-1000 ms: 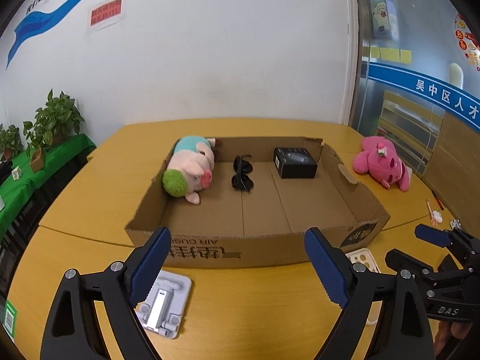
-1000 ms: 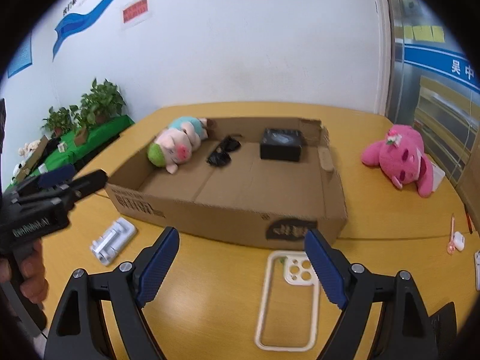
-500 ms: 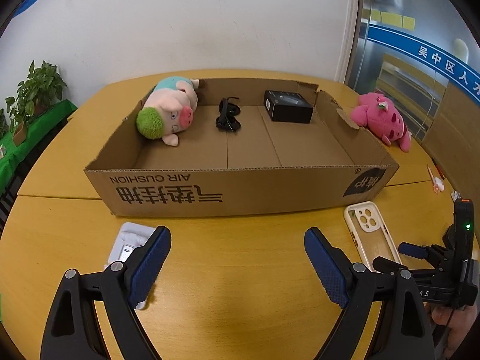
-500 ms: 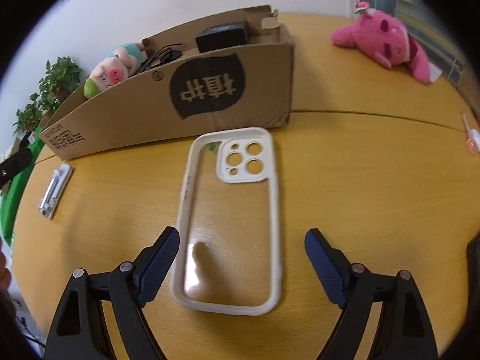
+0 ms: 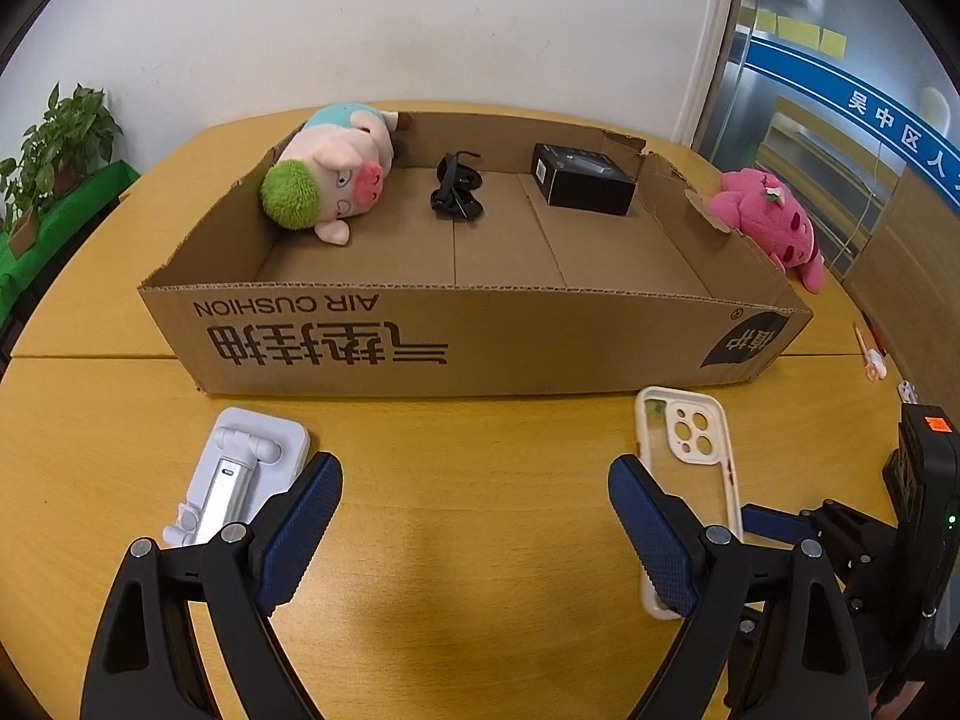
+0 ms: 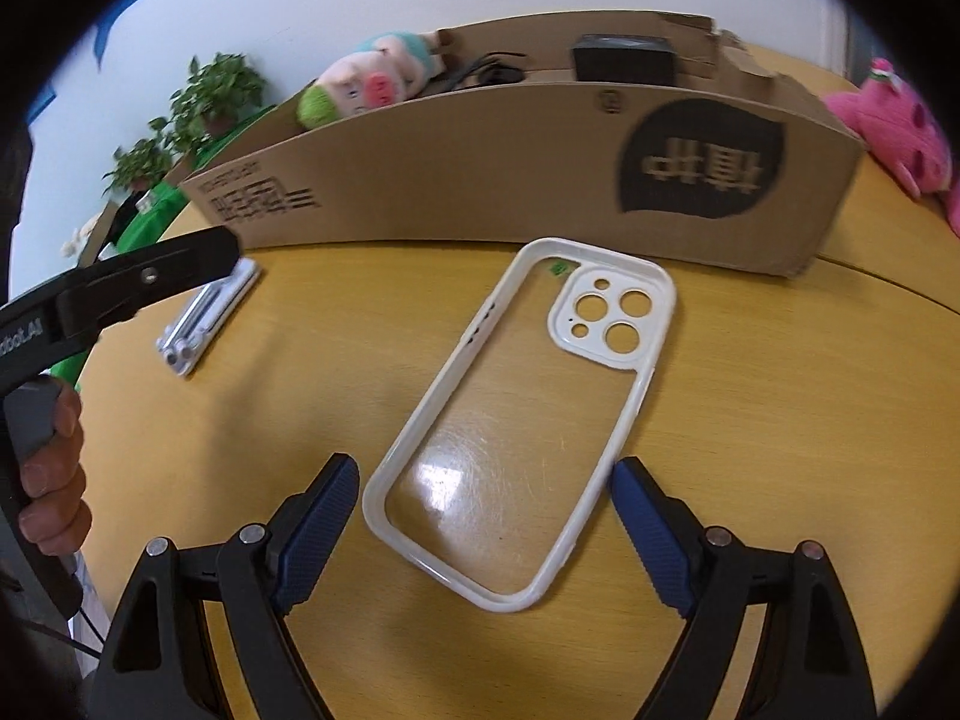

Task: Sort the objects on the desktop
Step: 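Withdraw the right tool and move it over the white phone case, then close the right tool on the rim of the white phone case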

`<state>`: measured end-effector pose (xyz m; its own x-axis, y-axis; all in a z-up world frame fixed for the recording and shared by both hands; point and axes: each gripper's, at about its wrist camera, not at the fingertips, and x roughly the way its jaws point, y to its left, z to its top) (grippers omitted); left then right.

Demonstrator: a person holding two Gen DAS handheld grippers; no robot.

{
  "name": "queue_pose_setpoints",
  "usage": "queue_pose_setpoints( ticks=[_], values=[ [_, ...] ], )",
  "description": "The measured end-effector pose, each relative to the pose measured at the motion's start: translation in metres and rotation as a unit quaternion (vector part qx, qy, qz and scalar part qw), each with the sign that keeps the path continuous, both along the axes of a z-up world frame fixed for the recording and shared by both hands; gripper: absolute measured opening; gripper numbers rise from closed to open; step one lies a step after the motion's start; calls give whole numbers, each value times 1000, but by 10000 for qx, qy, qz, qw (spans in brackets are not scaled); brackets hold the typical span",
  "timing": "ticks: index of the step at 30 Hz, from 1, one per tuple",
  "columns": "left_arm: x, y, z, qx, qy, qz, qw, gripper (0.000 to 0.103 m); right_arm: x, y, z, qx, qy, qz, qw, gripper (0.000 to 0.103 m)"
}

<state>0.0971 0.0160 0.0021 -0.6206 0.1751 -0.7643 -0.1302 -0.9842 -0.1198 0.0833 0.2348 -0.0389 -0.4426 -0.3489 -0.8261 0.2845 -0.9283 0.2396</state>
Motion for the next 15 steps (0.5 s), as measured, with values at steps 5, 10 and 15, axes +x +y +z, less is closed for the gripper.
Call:
queue_pose_setpoints(
  ticks=[5,10,15],
  values=[
    [-1,2,-5,77,-48,-166,9998,92,-3,20,3,-245,142,-439,9986,79],
    [-6,14,-9,142,-111,-426,9989,91,-6,40,0,-167,66,-729,9972,63],
    [-9,36,-21,106,-317,-793,9963,71,-3,29,-1,300,178,-623,9974,23]
  ],
)
